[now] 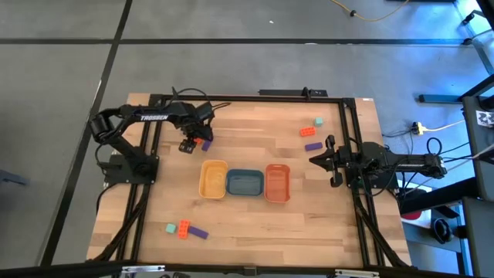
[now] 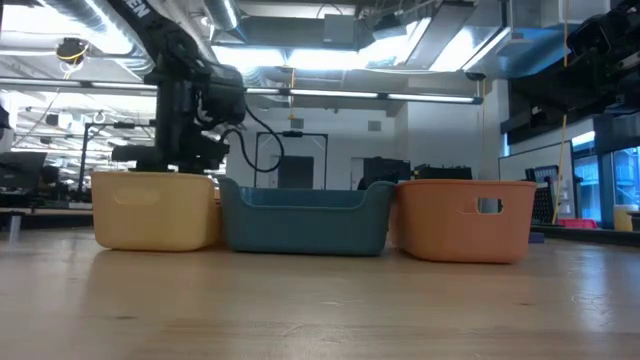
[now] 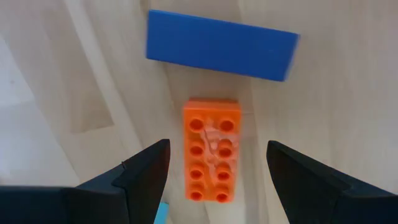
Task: Sort & place blocks by color
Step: Put the top left orange game piece into the orange bin
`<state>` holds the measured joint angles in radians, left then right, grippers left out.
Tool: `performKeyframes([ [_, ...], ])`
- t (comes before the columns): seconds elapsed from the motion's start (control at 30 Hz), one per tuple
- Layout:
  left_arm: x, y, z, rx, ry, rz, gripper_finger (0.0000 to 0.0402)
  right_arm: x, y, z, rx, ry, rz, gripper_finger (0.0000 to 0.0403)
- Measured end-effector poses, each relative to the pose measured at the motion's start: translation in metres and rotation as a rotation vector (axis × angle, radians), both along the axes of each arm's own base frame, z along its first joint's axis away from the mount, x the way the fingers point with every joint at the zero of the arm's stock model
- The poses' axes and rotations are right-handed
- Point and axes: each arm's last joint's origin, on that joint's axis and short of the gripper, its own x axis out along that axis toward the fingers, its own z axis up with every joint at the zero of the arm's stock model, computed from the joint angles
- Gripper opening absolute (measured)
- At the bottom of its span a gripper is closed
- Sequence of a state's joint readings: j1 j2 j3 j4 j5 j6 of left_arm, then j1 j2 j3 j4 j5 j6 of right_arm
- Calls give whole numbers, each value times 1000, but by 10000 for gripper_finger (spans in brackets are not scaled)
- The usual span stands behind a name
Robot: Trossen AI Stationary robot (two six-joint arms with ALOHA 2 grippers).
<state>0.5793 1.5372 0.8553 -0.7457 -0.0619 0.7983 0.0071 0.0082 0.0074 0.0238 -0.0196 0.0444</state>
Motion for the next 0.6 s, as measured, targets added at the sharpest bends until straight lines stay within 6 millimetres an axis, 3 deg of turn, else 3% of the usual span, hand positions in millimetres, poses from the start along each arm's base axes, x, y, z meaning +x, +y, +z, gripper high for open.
performKeyframes([
  [0.6,-13,-6,-24,30,29,-62,261,0,0,0,0,0,0,24],
])
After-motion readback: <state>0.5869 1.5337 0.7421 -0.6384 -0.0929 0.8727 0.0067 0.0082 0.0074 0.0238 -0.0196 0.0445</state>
